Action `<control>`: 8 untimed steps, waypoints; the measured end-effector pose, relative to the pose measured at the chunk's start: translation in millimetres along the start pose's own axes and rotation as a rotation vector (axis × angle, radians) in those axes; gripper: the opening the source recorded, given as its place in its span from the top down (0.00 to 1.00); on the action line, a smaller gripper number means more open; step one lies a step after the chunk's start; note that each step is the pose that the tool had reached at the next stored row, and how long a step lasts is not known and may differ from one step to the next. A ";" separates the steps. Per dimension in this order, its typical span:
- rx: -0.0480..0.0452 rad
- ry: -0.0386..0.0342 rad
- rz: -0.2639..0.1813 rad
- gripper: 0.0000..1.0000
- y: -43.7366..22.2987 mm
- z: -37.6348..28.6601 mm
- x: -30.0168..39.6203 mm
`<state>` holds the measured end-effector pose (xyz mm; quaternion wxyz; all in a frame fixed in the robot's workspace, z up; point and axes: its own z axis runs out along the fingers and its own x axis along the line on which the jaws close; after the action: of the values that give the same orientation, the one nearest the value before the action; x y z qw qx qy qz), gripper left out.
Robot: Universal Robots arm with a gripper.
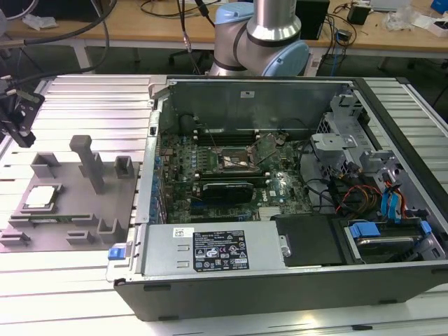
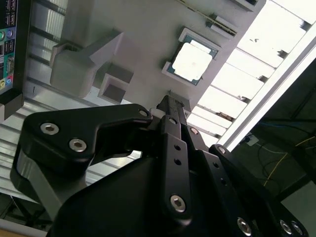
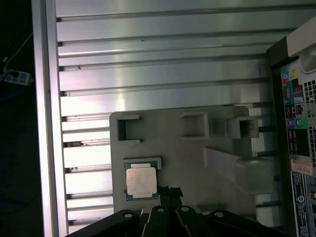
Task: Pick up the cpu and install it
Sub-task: 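Pick up the cpu and move it towards the insertion slot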
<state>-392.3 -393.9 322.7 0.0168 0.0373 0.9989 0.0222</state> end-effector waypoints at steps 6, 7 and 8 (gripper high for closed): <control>0.0021 -0.0001 0.000 0.89 0.0 0.1 0.0; 0.0021 0.0002 0.000 0.89 0.0 0.0 0.0; 0.0022 0.0006 0.000 0.89 0.0 0.1 0.0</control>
<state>-392.3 -393.8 322.6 0.0165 0.0373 0.9989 0.0212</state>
